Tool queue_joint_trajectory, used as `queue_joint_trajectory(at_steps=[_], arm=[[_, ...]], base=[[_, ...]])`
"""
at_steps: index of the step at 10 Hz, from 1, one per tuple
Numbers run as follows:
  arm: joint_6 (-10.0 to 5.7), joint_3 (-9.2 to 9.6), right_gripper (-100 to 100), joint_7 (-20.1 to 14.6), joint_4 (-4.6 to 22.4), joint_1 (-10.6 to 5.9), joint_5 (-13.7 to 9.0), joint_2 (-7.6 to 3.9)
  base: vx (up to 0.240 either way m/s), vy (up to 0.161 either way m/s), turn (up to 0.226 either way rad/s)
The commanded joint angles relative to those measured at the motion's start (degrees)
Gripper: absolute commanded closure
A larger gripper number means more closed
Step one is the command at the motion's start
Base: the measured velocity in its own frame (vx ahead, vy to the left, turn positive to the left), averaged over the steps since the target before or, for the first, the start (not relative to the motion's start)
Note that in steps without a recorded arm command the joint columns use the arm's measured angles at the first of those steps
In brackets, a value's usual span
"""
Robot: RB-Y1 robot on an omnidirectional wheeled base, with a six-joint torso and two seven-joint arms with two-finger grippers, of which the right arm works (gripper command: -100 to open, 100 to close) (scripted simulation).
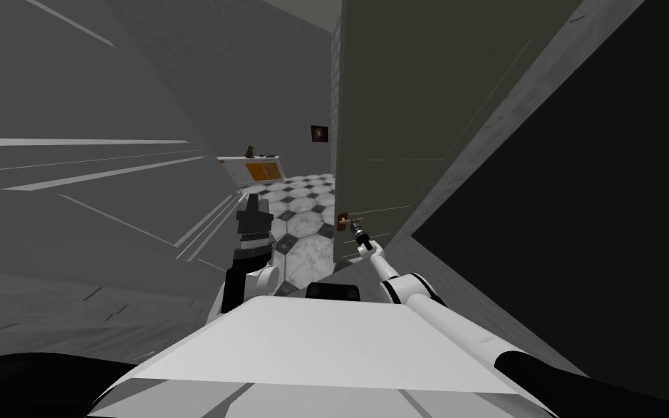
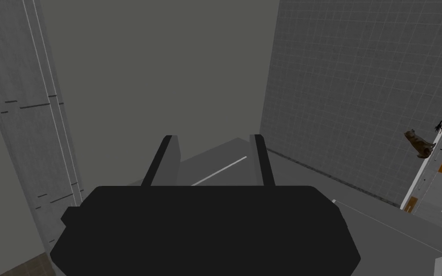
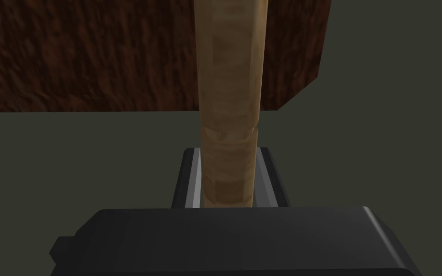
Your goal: Push the door open
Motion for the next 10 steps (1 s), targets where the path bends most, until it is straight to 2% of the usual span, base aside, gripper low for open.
queue_joint_trajectory(at_steps=[1,2,3,5,6,10], arm=[[0.3,-1.35,100,0.8,-0.5,0.17,-0.5,-0.7],[0.42,-2.15,100,1.3,-0.4,0.23,-0.8,-0.9],[0.42,-2.15,100,1.3,-0.4,0.23,-0.8,-0.9],[0.42,-2.15,100,1.3,-0.4,0.23,-0.8,-0.9],[0.62,-3.39,100,2.0,-0.3,0.32,-1.4,-1.21],[1.02,-5.94,100,3.6,0.0,0.51,-2.5,-1.84]], base=[[0.152,0.161,-0.073],[0.15,0.168,-0.097],[0.098,0.113,-0.032],[0.031,0.009,0.013],[0.099,0.099,-0.044],[0.145,0.17,-0.082]])
